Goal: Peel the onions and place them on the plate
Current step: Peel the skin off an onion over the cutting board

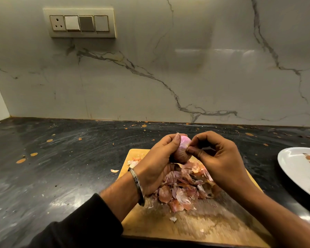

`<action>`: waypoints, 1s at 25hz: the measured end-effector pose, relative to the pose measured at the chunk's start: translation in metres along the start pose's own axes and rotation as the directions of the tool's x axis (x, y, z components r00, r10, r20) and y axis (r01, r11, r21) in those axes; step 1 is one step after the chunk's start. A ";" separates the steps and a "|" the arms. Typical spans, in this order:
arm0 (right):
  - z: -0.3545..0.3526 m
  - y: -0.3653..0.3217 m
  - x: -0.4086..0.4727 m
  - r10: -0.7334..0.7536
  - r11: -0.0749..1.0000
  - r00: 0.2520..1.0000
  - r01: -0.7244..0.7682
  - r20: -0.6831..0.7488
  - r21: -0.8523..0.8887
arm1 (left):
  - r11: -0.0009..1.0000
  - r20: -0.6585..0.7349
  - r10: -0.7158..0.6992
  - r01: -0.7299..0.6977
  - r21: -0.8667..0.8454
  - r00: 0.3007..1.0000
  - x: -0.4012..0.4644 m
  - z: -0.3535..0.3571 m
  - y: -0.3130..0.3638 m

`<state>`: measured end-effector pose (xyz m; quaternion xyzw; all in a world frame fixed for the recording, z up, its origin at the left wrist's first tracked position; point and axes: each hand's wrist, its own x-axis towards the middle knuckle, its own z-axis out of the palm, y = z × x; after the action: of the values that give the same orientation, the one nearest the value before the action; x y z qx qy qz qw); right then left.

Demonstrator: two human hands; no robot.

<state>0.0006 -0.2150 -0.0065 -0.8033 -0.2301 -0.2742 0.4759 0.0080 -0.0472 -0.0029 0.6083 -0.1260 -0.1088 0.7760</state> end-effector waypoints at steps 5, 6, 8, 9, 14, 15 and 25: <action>0.000 0.000 -0.001 -0.018 1.000 1.000 0.018 0.013 0.001 | 0.991 0.003 0.029 -0.029 0.131 1.000 -0.002 -0.001 0.000; 0.000 0.000 -0.002 -0.035 0.999 0.999 0.035 0.004 -0.023 | 0.989 0.003 0.038 -0.038 0.145 0.999 -0.001 -0.001 -0.001; 0.001 0.000 -0.002 -0.071 0.996 0.997 0.070 -0.010 -0.057 | 0.988 0.000 0.053 -0.053 0.148 0.999 -0.001 -0.001 -0.002; 0.002 0.000 -0.002 -0.076 0.996 0.997 0.075 -0.014 -0.053 | 0.990 -0.007 0.057 -0.055 0.131 0.998 -0.001 -0.001 -0.001; 0.001 0.004 -0.002 -0.017 0.999 1.000 0.017 -0.002 0.040 | 0.999 -0.056 0.028 -0.027 0.021 0.998 -0.001 -0.003 0.004; 0.002 0.003 -0.002 -0.024 0.999 1.000 0.024 -0.001 0.041 | 0.999 -0.047 0.030 -0.029 0.029 0.998 -0.002 -0.003 0.005; 0.005 -0.002 -0.003 -0.070 0.997 0.997 0.071 0.032 -0.034 | 0.986 -0.008 0.001 0.000 0.169 1.000 -0.002 -0.004 0.008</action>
<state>-0.0018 -0.2104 -0.0095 -0.8070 -0.2607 -0.2827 0.4481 0.0071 -0.0414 0.0035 0.6724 -0.1318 -0.0949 0.7221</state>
